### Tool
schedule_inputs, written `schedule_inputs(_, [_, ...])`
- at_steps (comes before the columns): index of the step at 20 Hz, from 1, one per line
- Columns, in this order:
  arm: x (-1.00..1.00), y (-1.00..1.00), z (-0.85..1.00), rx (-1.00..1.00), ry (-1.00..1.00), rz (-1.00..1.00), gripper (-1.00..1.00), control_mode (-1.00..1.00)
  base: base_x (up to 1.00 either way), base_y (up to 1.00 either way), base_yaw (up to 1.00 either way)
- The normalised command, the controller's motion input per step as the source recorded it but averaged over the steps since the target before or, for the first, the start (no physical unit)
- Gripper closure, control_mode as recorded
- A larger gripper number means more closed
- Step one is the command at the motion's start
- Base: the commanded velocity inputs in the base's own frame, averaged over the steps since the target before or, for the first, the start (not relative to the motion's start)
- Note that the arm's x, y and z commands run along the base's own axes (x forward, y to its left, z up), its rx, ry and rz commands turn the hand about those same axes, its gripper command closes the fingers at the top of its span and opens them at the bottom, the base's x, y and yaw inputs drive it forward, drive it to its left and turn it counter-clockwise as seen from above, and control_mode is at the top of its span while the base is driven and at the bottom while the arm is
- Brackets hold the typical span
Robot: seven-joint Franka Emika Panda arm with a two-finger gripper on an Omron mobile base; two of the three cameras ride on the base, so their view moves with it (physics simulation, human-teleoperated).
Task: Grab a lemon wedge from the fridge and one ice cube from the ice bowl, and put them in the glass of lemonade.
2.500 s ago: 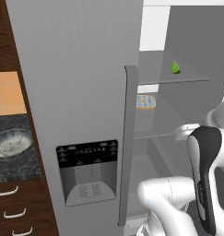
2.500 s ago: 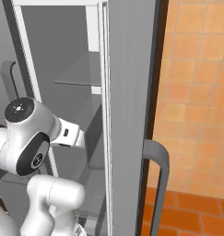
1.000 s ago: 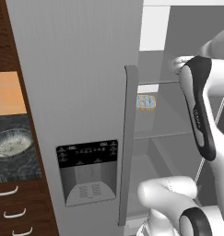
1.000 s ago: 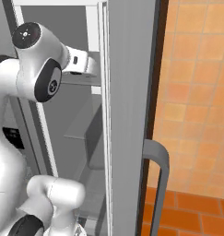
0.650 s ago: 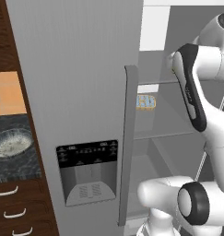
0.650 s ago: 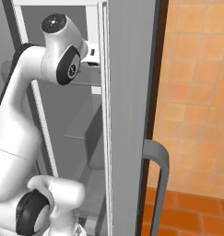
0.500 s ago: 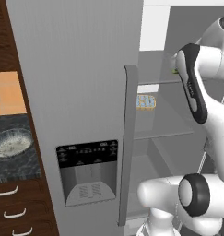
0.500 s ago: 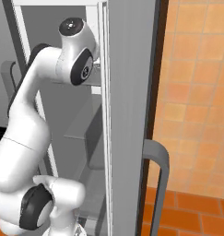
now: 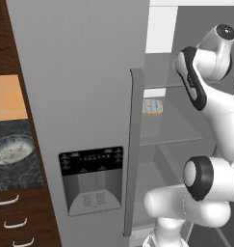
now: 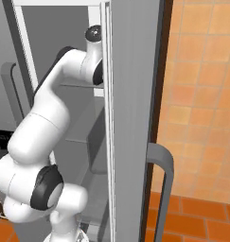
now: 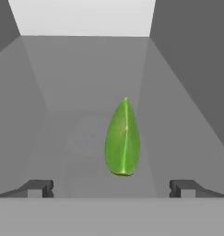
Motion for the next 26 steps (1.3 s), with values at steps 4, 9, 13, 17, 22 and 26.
schedule_inputs(4, [0.53, -0.18, 0.01, 0.0, 0.04, 0.01, -1.0, -1.0, 0.0, 0.0, 0.0])
schedule_inputs(9, [0.47, -0.09, 0.0, 0.0, 0.06, 0.0, -1.0, -1.0, 0.0, 0.0, 0.0])
schedule_inputs(13, [0.01, 0.0, -0.01, 0.0, 0.09, 0.0, -1.0, -1.0, 0.0, 0.0, 0.0])
schedule_inputs(17, [0.07, 0.0, -0.26, 0.0, 0.09, 0.0, -1.0, -1.0, 0.0, 0.0, 0.0])
schedule_inputs(22, [-0.01, 0.0, -0.26, 0.0, 0.02, 0.0, -1.0, -1.0, 0.0, 0.0, 0.0])
schedule_inputs(26, [-0.16, 0.0, -0.23, 0.0, 0.0, 0.01, -1.0, -1.0, 0.0, 0.0, 0.0])
